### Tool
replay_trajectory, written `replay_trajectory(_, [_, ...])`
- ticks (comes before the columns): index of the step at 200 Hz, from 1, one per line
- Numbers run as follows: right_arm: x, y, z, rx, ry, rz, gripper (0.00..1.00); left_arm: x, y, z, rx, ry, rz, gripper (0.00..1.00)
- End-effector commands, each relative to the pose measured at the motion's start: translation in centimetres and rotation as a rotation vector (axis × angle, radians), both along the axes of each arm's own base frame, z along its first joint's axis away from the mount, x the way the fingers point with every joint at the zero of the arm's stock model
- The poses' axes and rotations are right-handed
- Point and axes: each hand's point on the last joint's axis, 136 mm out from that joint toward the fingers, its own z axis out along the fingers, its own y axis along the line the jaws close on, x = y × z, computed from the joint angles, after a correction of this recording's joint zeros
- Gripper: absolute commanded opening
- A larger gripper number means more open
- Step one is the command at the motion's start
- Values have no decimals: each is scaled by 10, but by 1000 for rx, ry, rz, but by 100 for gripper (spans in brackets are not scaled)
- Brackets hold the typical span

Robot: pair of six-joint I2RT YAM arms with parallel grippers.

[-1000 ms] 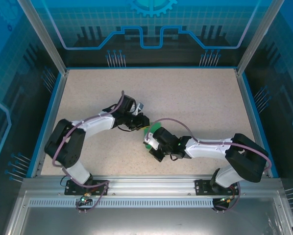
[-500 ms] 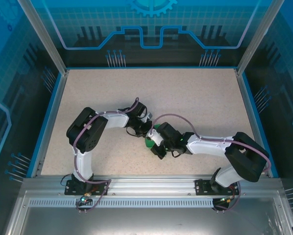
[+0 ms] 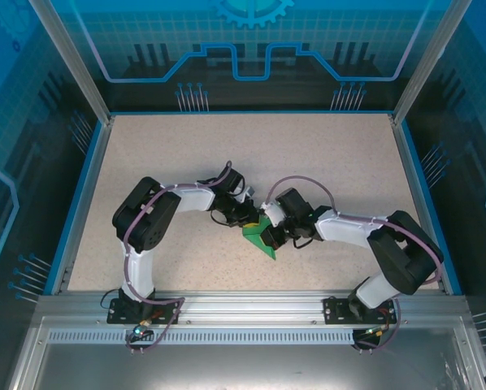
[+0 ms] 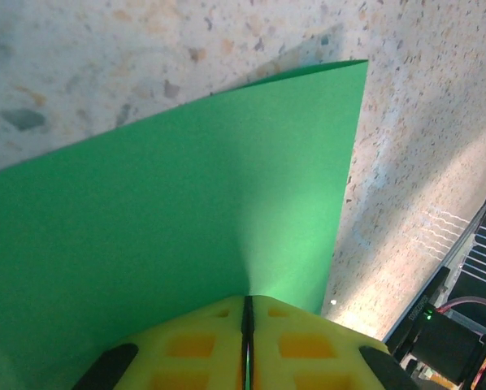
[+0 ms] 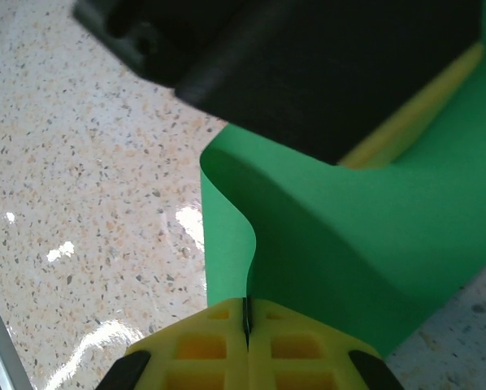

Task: Fold a paper plane with a square sheet of paper (fold left side to right side)
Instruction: Third fold the triangle at the center of the table.

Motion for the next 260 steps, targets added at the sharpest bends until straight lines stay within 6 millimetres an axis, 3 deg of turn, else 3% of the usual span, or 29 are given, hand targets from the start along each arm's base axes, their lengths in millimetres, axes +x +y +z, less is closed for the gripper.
replay_trajectory(1, [2, -4, -2, -1, 55, -29, 2, -12, 5, -26, 62, 50, -19, 10])
replay_trajectory(114, [16, -8, -14, -12, 89, -69, 1, -14, 3, -25, 59, 49, -26, 10])
replay_trajectory(187, [9, -13, -29, -43, 136, -76, 1, -13, 3, -25, 59, 48, -25, 11])
replay_trajectory(226, [-1, -19, -39, -68, 190, -91, 0, -11, 4, -14, 61, 22, -32, 15])
replay_trajectory(260, [-12, -29, -48, -117, 237, -117, 0, 0, 4, 9, 65, -30, -38, 23])
